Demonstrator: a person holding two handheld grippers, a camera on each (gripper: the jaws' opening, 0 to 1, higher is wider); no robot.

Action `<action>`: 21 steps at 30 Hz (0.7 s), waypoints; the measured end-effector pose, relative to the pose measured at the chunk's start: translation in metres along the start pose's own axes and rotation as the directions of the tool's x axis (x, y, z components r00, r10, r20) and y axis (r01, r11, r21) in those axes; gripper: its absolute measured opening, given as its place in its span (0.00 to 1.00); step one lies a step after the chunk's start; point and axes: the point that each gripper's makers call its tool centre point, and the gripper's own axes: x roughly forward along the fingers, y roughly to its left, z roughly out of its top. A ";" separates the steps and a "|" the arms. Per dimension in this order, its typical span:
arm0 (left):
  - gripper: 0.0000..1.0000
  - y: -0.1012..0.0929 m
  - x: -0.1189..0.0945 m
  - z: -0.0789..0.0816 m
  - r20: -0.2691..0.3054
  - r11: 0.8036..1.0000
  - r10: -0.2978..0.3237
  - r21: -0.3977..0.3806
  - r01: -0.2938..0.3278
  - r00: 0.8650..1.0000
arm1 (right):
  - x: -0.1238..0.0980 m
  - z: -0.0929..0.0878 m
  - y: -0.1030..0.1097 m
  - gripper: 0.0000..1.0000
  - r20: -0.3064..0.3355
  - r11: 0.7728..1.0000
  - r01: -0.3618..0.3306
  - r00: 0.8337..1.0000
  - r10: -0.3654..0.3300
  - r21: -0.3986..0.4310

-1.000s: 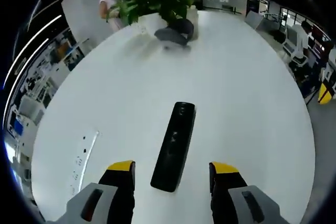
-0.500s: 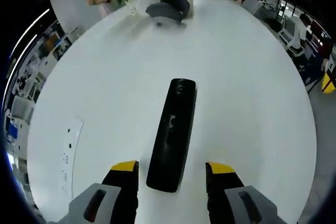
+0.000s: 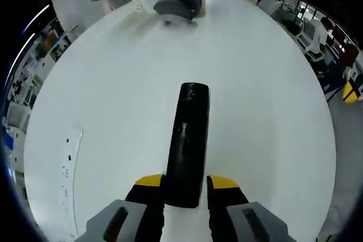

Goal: Press the specified remote control buttons in sequence, fully releasing each button before pressing the next.

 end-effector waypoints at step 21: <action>0.22 -0.019 -0.002 -0.002 -0.084 0.998 0.056 0.031 -0.054 0.995 | -0.001 0.005 -0.001 0.00 0.024 1.000 -0.002 1.000 0.002 0.012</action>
